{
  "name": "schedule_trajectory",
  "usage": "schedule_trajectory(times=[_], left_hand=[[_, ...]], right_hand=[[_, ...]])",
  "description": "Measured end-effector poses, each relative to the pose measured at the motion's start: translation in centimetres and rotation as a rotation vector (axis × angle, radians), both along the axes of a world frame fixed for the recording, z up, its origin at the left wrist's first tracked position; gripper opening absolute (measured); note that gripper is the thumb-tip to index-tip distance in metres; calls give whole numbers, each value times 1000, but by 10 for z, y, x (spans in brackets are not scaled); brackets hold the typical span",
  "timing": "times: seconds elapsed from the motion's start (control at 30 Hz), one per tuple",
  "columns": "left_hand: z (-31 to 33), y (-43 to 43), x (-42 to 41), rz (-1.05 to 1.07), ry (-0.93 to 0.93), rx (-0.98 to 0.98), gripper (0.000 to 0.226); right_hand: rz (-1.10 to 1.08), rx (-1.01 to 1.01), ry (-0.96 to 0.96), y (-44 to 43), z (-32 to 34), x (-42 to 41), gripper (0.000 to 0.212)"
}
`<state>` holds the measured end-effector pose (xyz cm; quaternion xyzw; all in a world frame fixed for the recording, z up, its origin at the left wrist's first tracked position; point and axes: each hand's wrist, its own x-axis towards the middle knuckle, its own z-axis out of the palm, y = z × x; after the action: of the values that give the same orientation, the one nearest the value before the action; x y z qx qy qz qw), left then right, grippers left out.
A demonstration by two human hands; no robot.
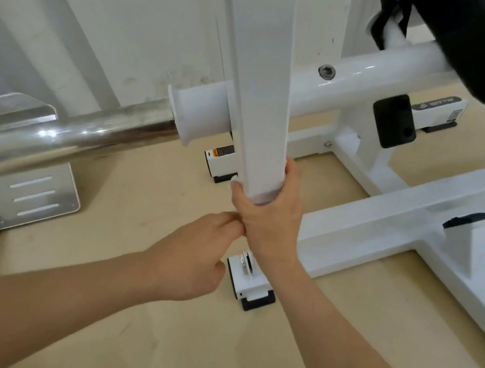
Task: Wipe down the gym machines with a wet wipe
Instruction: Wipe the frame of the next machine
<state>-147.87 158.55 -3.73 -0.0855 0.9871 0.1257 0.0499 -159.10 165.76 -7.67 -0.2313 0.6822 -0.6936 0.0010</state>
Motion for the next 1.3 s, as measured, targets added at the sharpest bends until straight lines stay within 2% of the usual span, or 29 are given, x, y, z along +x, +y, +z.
schedule_trajectory(times=[0.1, 0.2, 0.27, 0.3, 0.37, 0.43, 0.47, 0.5, 0.6, 0.63, 0.67, 0.73, 0.83, 0.97, 1.07, 1.17, 1.23, 1.3], left_hand=[[-13, -1, -5, -111, -121, -176, 64], [-30, 1, -1, -146, -272, -262, 71], [-35, 3, -1, -210, -287, -307, 68], [-36, 4, -2, -226, -274, -311, 65], [-37, 7, -7, -248, -260, -324, 60], [-38, 10, -11, -273, -256, -346, 58], [-39, 12, -13, -288, -246, -362, 57], [-40, 14, -15, -308, -236, -375, 56], [-44, 18, -14, -348, -240, -410, 52], [-46, 17, -13, -356, -231, -415, 51], [-49, 15, -11, -377, -200, -418, 50], [-56, 8, -9, -473, -110, -409, 44], [-64, 0, -8, -639, -99, -408, 27], [-72, -7, -6, -703, -122, -399, 22], [-75, -3, -12, -691, -143, -383, 21], [-75, 17, -34, -728, -144, -387, 26], [-67, 36, -53, -738, -78, -397, 25], [-61, 48, -68, -709, -5, -396, 23]], right_hand=[[107, 181, -123, 9, -37, 3, 70], [207, 331, -101, 18, -66, -2, 73], [263, 446, -53, 25, -78, -6, 71], [279, 523, 12, 31, -84, -9, 66], [251, 741, 334, 49, -98, -24, 48], [239, 920, 713, 67, -111, -46, 64], [245, 1015, 781, 75, -111, -61, 69], [231, 1121, 781, 84, -108, -76, 70], [84, 1364, 527, 105, -91, -114, 66], [31, 1409, 495, 108, -88, -119, 64], [13, 1432, 484, 106, -84, -116, 63], [111, 1372, 517, 89, -88, -90, 63], [268, 1236, 719, 64, -110, -42, 69], [267, 1247, 846, 85, -103, -60, 68], [180, 1475, 579, 119, -82, -108, 70], [101, 1450, 424, 118, -69, -118, 72], [217, 1345, 430, 96, -70, -96, 72], [390, 1258, 571, 76, -77, -75, 68]])
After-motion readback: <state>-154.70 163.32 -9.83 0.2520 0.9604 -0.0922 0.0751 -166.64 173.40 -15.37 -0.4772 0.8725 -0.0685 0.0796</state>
